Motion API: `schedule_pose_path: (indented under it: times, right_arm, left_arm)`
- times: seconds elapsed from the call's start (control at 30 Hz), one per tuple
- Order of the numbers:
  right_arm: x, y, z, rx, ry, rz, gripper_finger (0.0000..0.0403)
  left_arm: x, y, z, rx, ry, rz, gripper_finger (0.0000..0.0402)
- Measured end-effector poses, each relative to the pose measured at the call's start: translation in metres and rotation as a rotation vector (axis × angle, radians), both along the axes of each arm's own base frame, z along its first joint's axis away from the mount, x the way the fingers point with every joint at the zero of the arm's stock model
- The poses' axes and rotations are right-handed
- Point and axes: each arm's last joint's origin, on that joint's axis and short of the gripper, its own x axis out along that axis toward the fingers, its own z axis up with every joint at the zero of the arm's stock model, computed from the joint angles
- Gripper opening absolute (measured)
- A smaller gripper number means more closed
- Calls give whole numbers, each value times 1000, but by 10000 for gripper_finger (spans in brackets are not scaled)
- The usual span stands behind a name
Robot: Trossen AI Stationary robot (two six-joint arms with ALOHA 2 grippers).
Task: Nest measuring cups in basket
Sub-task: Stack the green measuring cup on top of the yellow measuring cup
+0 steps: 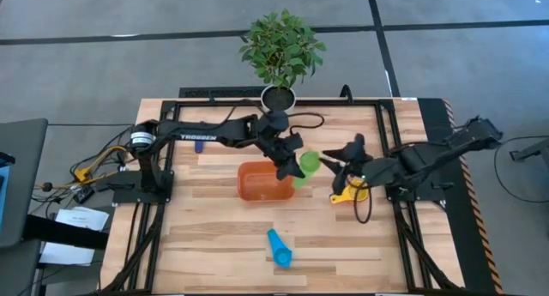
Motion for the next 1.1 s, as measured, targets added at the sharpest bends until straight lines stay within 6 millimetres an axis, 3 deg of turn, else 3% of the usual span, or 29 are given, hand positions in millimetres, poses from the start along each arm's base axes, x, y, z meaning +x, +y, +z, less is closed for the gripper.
schedule_pose_path:
  times: [0.3, 0.63, 0.9, 1.1]
  right_arm:
    - [46, -13, -4, -375, 325, 195, 174]
    - [82, -39, -19, -458, 582, 332, 122]
    - [89, -42, -21, -449, 606, 356, 30]
    - [79, -46, -26, -275, 639, 272, 25]
  left_arm:
    - [-6, 7, -7, -59, 100, -8, 0]
    - [-8, 6, -8, -74, 109, -68, 0]
    - [-9, 7, -10, -71, 135, -37, 0]
    - [-10, 14, -11, -57, 145, -4, 21]
